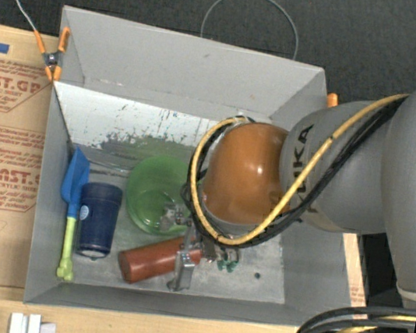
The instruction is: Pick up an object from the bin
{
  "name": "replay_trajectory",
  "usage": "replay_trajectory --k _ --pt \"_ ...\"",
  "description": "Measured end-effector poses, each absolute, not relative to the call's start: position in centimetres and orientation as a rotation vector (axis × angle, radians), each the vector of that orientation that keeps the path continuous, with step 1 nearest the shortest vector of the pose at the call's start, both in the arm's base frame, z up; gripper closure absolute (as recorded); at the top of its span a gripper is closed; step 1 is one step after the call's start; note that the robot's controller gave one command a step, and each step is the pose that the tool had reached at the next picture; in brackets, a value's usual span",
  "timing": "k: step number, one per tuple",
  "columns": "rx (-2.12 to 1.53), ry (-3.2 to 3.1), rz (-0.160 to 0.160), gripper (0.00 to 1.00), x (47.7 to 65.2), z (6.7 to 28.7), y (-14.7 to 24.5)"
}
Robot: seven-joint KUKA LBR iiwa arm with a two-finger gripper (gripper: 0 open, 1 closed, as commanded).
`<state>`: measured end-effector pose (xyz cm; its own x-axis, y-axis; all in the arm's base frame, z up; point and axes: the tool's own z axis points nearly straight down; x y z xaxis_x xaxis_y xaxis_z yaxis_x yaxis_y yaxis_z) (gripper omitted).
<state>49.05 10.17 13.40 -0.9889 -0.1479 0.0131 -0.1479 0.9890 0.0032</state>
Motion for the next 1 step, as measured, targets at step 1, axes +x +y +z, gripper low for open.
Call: replay_trajectory --k 1 --pt "0.043 -3.128 -0.006 0.0 57.09 6.67 13.87"
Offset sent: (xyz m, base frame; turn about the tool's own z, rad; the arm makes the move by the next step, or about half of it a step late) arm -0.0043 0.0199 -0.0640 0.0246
